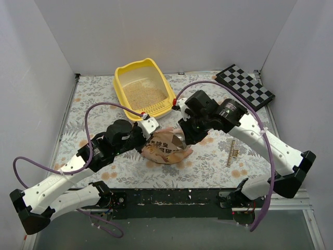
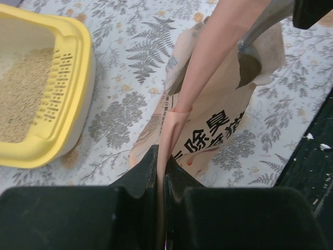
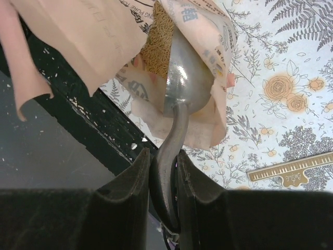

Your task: Fill the litter box with clean litter

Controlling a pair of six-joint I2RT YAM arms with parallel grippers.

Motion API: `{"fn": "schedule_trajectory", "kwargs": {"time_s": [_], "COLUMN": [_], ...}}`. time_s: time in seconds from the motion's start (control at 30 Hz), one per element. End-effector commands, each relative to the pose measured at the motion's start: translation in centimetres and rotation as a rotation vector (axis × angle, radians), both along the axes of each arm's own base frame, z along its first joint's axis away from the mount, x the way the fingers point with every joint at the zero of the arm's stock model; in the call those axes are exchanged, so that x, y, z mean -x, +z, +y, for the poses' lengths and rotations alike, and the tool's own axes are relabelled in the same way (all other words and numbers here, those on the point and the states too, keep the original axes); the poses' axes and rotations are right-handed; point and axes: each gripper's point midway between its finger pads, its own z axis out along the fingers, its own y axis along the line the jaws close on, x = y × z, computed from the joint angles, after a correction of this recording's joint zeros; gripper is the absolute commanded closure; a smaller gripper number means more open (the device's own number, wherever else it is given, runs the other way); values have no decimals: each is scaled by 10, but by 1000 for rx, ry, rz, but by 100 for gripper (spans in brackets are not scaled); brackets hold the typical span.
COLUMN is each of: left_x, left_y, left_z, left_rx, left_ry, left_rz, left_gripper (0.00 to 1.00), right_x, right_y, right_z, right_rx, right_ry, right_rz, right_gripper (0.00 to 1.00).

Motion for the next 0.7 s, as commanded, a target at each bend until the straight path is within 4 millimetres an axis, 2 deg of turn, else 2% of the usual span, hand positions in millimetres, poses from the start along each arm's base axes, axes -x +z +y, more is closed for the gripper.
{"fn": "schedule_trajectory", "kwargs": {"time_s": [0.0, 0.17, 0.3, 0.37, 0.47, 0.67], "left_x": [-29, -33, -31, -27, -19, -4], "left_y": [44, 86, 103, 101, 87, 42], "left_z": [37, 66, 78, 79, 74, 51], "left_rx": [-32, -47, -52, -51, -32, 34], "left_ry": [220, 300, 324, 308, 262, 164], "left_rz": [-164, -292, -333, -333, -308, -190], "left_gripper": [100, 100, 100, 100, 100, 100], "right_x": [-10, -13, -17, -17, -12, -7], "right_y": [12, 3, 2, -2, -16, -43], "right_z": [6, 29, 50, 58, 68, 77], "right_rx": [-12, -9, -49, -63, -72, -88], "right_ry": [-83, -48, -12, 4, 43, 76], "right_rz": [18, 113, 165, 194, 263, 340], "right_gripper": [99, 99, 99, 99, 99, 99]}}
